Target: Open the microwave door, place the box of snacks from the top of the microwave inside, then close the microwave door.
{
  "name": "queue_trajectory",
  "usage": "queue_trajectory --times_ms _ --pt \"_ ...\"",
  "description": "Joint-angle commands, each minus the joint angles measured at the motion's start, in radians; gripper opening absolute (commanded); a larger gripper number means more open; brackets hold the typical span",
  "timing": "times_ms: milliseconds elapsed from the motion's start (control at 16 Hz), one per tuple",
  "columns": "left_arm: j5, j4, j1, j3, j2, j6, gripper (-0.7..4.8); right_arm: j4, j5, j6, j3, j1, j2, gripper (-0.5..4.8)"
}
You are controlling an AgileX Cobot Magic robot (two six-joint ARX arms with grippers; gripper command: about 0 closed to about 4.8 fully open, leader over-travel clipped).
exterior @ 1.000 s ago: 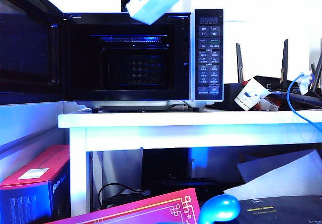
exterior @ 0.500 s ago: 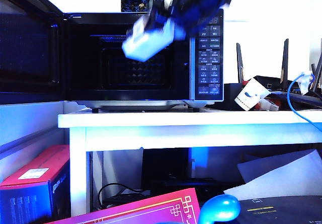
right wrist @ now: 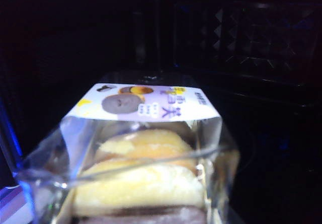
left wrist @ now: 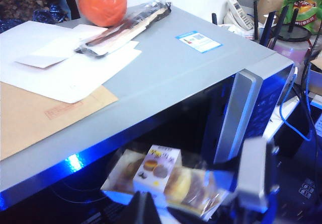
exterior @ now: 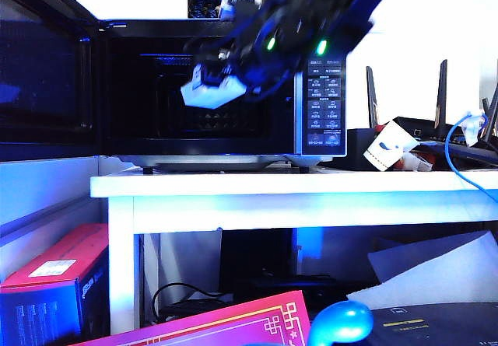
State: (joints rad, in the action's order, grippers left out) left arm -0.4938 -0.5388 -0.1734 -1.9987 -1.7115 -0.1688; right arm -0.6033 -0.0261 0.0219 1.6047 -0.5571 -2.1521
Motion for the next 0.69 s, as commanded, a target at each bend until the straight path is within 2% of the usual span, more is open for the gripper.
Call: queue_trajectory --times_ms 62,187,687 --pt "-0.004 0.009 0.0 -0.006 0.007 -0.007 -0.06 -0.058 -0.022 0.0 0.074 0.001 -0.056 3.35" --pt "-0.004 0.009 0.0 -0.005 0.007 -0.007 -0.06 -0.023 -0.075 0.001 0.168 0.001 -0.115 3.35" --pt "-0.005 0.008 0.0 -0.005 0.007 -0.007 -0.06 0.024 -0.092 0.0 0.549 0.002 -0.402 3.35"
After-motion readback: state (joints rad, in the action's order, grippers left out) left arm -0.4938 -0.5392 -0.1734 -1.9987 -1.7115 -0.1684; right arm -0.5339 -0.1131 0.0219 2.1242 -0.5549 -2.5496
